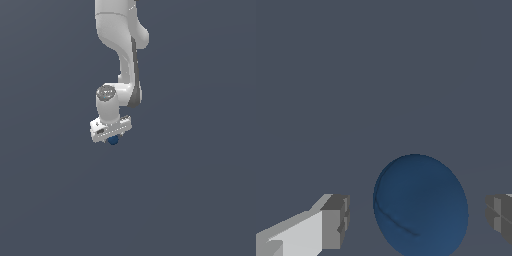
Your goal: Pick up the object and move it to a goal position.
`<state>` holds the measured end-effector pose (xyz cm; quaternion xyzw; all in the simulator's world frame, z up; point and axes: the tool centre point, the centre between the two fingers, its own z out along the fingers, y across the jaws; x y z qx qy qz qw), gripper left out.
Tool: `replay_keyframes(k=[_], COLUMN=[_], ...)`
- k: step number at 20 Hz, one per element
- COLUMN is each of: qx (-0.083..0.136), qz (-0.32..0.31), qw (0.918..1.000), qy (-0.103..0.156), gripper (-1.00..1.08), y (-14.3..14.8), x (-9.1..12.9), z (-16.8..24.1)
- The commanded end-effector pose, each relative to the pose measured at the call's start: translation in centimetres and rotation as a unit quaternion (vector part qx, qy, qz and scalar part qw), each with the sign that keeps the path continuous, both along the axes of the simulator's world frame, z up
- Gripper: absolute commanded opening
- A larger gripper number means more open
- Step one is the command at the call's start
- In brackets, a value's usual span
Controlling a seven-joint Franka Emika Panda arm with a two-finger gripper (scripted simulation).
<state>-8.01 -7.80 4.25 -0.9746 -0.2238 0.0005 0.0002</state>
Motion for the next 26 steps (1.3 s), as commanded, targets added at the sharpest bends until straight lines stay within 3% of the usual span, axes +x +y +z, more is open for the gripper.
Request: replay_keyframes(k=[1, 5, 6, 18, 26], qx=[0.0, 0.0, 0.0, 0.0, 0.0], qz=[0.0, 0.0, 0.0, 0.0, 0.0], qw=[1.0, 1.0, 1.0, 1.0, 1.0], qy=[-0.001, -0.001, -0.001, -0.001, -0.001], gripper=[1.0, 1.0, -1.0, -1.0, -1.0], y=[0.0, 0.0, 0.0, 0.0, 1.6], x=[0.0, 0.1, 0.1, 0.1, -0.5], z=[-0.8, -1.2, -1.2, -1.0, 1.0])
